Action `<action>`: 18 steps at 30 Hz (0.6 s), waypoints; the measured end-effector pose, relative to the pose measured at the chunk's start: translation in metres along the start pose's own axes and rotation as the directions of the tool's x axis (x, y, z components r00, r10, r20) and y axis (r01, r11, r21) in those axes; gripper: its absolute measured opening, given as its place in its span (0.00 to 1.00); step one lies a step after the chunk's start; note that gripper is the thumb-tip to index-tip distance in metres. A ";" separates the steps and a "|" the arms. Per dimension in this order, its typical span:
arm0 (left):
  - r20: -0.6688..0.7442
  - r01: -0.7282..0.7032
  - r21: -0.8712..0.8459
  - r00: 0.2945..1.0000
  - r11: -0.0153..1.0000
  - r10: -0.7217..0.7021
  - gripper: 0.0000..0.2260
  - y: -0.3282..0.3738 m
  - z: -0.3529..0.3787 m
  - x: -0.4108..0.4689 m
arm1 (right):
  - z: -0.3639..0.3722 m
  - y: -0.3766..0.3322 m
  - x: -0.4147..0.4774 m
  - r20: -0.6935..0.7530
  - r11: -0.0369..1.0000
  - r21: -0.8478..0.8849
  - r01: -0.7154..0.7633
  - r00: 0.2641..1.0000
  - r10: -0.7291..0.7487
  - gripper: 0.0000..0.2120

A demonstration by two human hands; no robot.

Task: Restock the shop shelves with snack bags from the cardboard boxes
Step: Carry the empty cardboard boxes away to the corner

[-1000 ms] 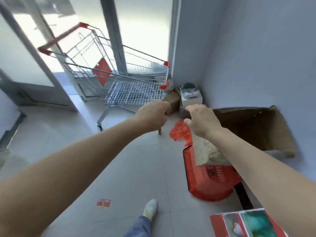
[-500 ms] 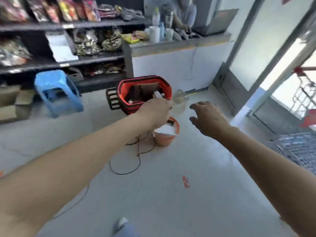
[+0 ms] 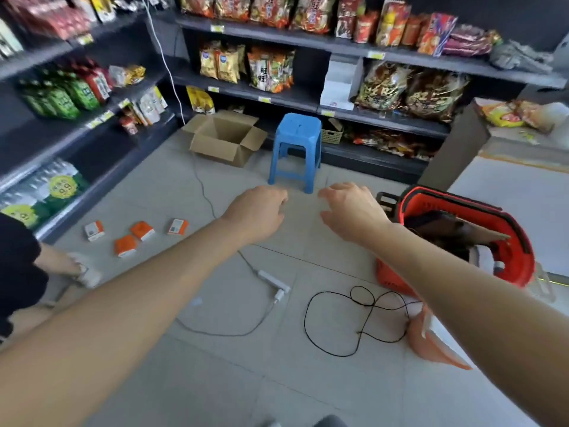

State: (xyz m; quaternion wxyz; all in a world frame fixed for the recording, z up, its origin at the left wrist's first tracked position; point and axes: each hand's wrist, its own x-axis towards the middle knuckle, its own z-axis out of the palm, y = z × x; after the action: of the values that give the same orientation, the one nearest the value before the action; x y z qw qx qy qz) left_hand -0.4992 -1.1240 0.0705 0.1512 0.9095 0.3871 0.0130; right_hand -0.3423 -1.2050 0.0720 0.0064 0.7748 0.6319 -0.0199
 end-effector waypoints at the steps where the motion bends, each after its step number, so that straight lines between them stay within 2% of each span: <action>1: -0.011 0.027 -0.006 1.000 1.000 -0.028 0.10 -0.007 -0.003 0.010 | 0.001 0.000 0.019 0.003 0.999 -0.004 0.032 0.999 -0.032 0.15; 8: -0.023 0.127 0.034 0.992 0.991 -0.127 0.13 -0.025 -0.015 0.112 | 0.006 0.043 0.143 0.022 0.986 -0.044 0.163 0.987 -0.162 0.12; 12: -0.038 0.190 0.049 0.981 0.981 -0.188 0.12 -0.027 -0.022 0.175 | 0.004 0.081 0.210 0.052 0.971 -0.067 0.229 0.973 -0.225 0.14; 18: -0.078 0.243 0.109 0.969 0.964 -0.235 0.11 -0.051 -0.039 0.260 | 0.004 0.111 0.307 0.082 0.950 -0.083 0.302 0.952 -0.295 0.13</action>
State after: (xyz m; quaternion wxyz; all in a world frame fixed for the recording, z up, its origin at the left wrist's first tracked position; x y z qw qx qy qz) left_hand -0.3588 -0.8961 0.0686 0.0852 0.8625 0.4987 0.0013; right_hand -0.1718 -0.9272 0.0542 0.0618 0.6679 0.7415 -0.0172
